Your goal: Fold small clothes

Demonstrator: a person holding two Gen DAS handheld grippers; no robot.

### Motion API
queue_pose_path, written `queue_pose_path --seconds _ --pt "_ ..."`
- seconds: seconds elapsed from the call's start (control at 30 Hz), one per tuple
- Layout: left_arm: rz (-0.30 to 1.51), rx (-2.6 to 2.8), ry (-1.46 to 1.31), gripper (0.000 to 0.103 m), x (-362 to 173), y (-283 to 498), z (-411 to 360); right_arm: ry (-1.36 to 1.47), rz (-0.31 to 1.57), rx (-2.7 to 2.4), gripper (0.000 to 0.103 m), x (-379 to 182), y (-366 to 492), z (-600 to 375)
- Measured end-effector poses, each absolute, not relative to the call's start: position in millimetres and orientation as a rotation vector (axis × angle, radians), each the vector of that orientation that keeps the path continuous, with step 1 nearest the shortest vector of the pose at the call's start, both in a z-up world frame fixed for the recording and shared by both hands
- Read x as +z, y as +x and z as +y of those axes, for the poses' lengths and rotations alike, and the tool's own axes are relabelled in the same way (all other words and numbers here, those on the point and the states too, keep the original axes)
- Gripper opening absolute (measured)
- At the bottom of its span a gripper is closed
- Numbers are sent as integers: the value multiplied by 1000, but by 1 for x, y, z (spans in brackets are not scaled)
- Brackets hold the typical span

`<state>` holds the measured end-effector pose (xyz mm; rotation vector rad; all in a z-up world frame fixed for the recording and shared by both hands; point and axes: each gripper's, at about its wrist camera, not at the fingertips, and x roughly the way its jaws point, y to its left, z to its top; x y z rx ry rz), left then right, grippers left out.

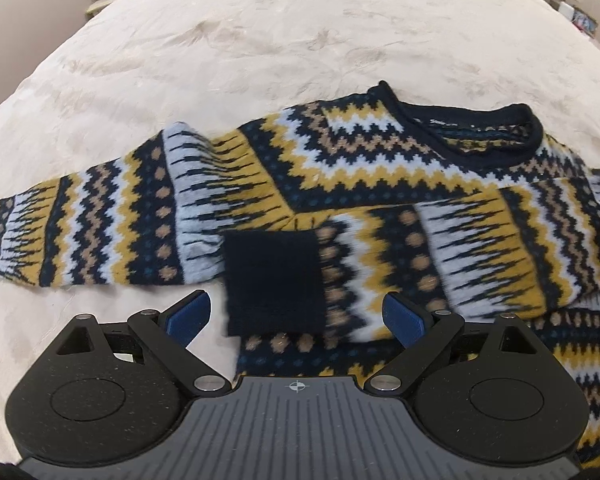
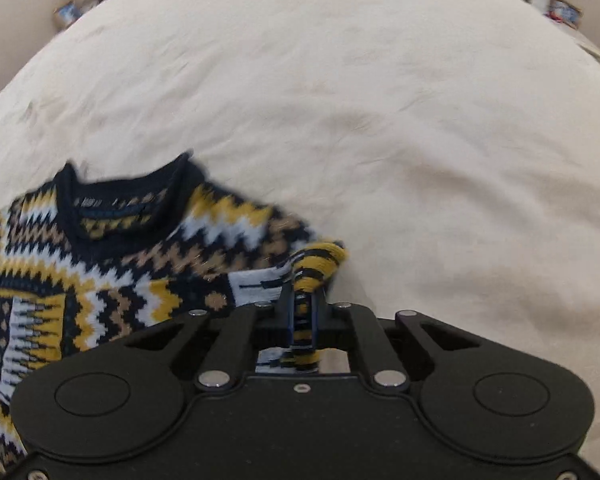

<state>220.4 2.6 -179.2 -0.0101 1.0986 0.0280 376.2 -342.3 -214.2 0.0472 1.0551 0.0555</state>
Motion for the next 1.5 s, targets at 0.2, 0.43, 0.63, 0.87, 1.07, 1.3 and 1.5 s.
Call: queue_pose_path --seconds 0.2,0.43,0.63,0.87,1.07,1.3,1.5 --pt "1144 22 15 94 -197 232 -6 208 1126 -28 24 -241 377 -374" --pt "1230 30 4 97 -227 238 3 168 1110 -56 67 -235 363 -375" --pt "1235 98 -16 103 -237 240 13 205 1088 -20 83 -218 339 -369" --pt "1175 112 -120 103 -243 233 24 242 1099 92 103 -199 293 -341" --pt "1142 94 -108 103 -245 220 30 208 1094 143 103 -181 254 -306" --pt "1109 24 -288 101 -222 202 71 159 1058 161 103 -160 223 -271" --pt "1025 75 -305 102 -196 168 138 190 1045 151 103 -152 206 -249"
